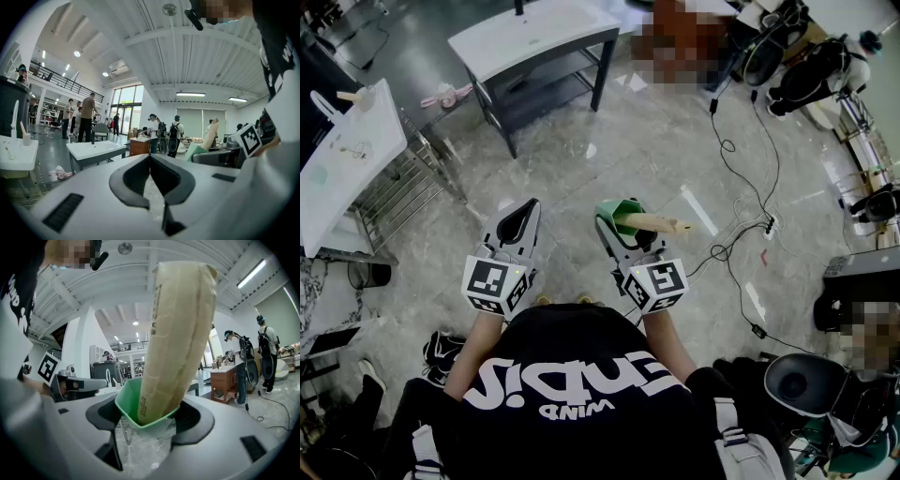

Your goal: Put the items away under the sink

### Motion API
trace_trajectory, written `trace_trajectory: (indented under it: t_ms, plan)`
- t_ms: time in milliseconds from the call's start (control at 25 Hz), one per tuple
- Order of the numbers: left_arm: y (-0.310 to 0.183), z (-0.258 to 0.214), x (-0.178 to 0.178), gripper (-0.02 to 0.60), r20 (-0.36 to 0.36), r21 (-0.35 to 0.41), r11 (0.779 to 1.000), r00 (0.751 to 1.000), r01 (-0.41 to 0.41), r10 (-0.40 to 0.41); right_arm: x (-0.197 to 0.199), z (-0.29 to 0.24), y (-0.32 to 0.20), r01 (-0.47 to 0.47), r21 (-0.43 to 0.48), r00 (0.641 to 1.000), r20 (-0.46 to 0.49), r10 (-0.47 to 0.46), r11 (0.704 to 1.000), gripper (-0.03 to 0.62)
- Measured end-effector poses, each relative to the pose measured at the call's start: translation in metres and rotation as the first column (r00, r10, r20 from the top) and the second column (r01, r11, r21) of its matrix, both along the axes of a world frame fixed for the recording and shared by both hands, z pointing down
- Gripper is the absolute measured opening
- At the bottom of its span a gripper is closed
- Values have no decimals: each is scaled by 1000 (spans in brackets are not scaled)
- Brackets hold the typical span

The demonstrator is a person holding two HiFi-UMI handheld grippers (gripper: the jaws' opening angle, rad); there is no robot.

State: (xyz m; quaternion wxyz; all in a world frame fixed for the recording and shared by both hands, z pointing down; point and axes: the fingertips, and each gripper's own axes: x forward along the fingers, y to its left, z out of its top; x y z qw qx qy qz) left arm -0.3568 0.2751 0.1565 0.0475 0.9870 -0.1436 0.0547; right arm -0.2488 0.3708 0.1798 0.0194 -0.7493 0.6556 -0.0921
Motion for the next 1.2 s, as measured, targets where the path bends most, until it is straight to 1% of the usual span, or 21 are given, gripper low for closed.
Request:
trace_trajectory:
  t_ms: [240, 520, 760, 960, 1200]
  plan:
    - [-2, 2, -2, 20, 0, 1, 1000, 1000, -1, 1, -2, 0, -2, -2, 4, 1000, -6, 2, 1000, 331]
    - [0, 6, -5, 20, 12, 0, 1000, 1000, -27, 27, -14, 0, -3, 12, -3, 1000, -27, -12, 1000, 333]
    - [-3, 9, -14, 19, 26, -3, 999, 999, -45, 45, -23, 4, 0, -12, -12, 1000, 10, 12, 1000, 333]
    - [-7, 8, -26, 19, 31, 10, 997, 997, -73, 73, -32, 5, 3, -47, -1, 999, 27, 47, 999, 333]
    - [-15, 5, -32, 18, 14, 14, 994, 994, -106, 106, -38, 9, 1, -91, 6, 995, 26, 91, 996, 333]
